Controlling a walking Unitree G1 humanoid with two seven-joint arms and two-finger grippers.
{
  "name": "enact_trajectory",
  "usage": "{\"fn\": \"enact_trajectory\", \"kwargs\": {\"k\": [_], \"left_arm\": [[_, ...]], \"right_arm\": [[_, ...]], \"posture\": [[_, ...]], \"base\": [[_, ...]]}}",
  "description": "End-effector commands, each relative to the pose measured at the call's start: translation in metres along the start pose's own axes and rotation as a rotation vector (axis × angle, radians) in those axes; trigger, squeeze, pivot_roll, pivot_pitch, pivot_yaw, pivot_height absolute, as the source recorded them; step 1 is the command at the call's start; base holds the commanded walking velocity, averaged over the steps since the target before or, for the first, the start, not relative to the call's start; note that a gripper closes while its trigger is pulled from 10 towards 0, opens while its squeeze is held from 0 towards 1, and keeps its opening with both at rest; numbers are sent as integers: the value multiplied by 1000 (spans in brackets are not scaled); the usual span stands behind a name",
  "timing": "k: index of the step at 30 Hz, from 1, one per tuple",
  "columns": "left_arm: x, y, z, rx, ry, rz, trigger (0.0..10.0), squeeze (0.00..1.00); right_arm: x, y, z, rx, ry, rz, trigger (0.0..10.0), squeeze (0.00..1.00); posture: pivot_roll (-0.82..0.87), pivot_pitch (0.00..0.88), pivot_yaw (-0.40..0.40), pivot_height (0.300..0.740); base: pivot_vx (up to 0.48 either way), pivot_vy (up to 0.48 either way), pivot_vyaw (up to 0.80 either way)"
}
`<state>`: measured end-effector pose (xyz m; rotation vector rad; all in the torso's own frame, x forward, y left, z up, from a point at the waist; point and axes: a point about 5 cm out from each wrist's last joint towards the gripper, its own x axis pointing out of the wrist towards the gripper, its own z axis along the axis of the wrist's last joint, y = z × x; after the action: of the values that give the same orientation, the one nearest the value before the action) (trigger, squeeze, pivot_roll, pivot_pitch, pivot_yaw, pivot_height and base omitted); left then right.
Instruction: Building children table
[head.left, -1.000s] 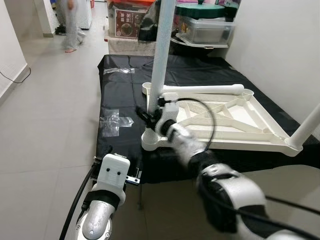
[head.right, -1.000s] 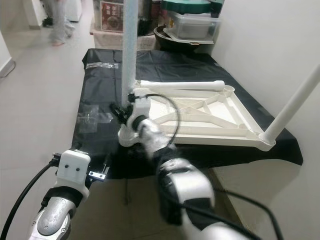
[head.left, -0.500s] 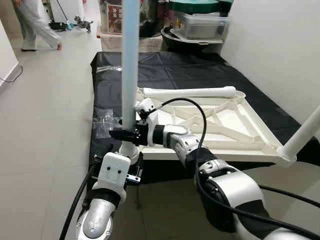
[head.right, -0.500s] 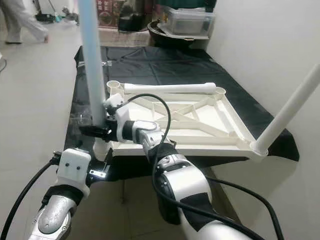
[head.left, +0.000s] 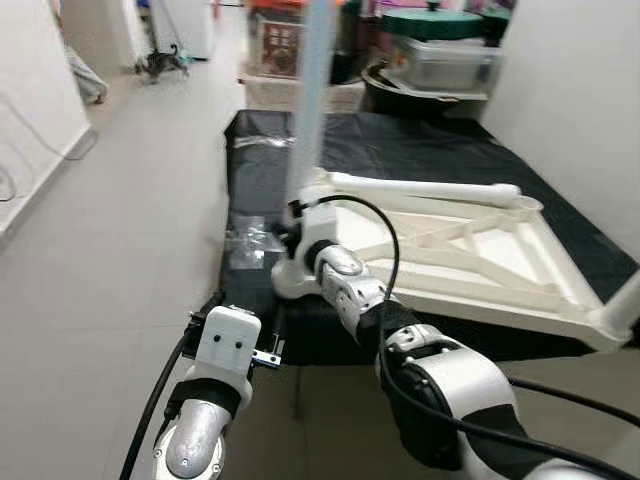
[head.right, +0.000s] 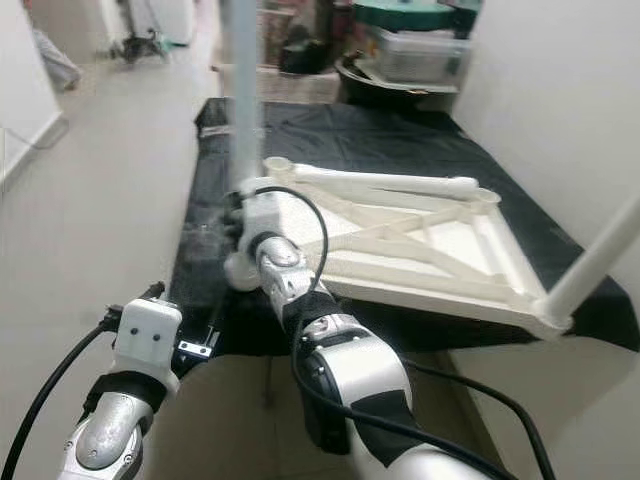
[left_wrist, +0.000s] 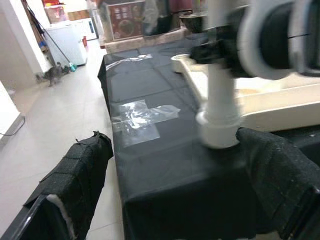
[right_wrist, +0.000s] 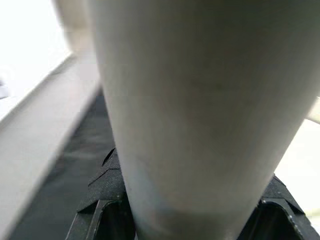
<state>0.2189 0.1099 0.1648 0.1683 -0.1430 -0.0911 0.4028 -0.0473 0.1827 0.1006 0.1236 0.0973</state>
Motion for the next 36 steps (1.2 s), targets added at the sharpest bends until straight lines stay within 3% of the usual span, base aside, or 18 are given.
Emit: {"fn": "enact_trajectory", "kwargs": {"k": [1,4,6,7,8,12,13,16,17,18,19,21,23,26,27,29,31,36], "left_arm": [[-1,-2,-2,5,8,-4,10000,0],[-1,-2,-2,5,8,-5,10000,0],[-1,-1,-3,5,9,-6,10000,0],[-1,-1,-3,5,9,-6,10000,0],[-1,-1,-3,4,8,-7,10000,0],[0,-2,-3,3,8,-10,10000,0],[0,-2,-3,2,8,-11,10000,0],[0,-2,-3,1,7,-12,10000,0],[1,-2,-3,0,6,-11,10000,0],[1,-2,-3,0,6,-11,10000,0],[1,-2,-3,0,6,-11,10000,0],[1,-1,-3,0,7,-10,10000,0],[1,-1,-4,5,6,-15,10000,0],[1,-2,-4,8,6,-18,10000,0],[1,-2,-4,22,3,-26,10000,0],[1,-2,-4,22,3,-26,10000,0],[2,-5,-3,21,2,-32,10000,0],[3,-5,0,15,-7,-30,10000,0]], "right_arm": [[-4,-22,-17,123,51,-246,0,0],[-6,-15,-23,161,75,-264,0,0],[-9,7,-27,188,79,-196,0,0],[-9,7,-27,188,79,-196,0,0],[-10,17,-25,193,60,-135,10000,0],[-10,28,-18,172,4,-26,10000,0],[-10,28,-14,155,-33,16,10000,1000],[-9,27,-8,138,-73,71,10000,1000],[-8,26,-2,117,-110,122,10000,941],[-8,28,3,124,-126,200,10000,0],[-8,28,3,124,-126,200,10000,0],[-10,34,7,103,-108,512,10000,0],[-14,32,4,55,-42,743,10000,0],[-15,29,1,26,-16,809,10000,0],[-18,28,-1,-15,19,898,10000,0],[-18,28,-1,-15,19,898,10000,0],[-26,31,-6,-122,84,1090,10000,0],[-32,40,-9,-186,138,1218,10000,0]], "posture": [[83,68,-116,740],[85,59,-112,740],[79,55,-108,740],[79,55,-108,740],[79,55,-108,740],[77,51,-104,740],[75,47,-97,740],[72,44,-101,740],[72,44,-101,740],[65,44,-99,740],[65,44,-99,740],[62,39,-85,740],[60,36,-86,740],[60,36,-86,740],[60,36,-86,740],[60,36,-86,740],[85,33,-91,740],[96,33,-104,740]], "base": [[0,0,0],[0,0,0],[0,0,0],[0,0,0],[0,0,0],[0,0,0],[0,0,0],[0,0,0],[0,0,0],[0,0,0],[0,0,0],[0,0,0],[0,0,0],[0,0,0],[0,0,0],[0,0,0],[0,0,0],[0,0,0]]}}
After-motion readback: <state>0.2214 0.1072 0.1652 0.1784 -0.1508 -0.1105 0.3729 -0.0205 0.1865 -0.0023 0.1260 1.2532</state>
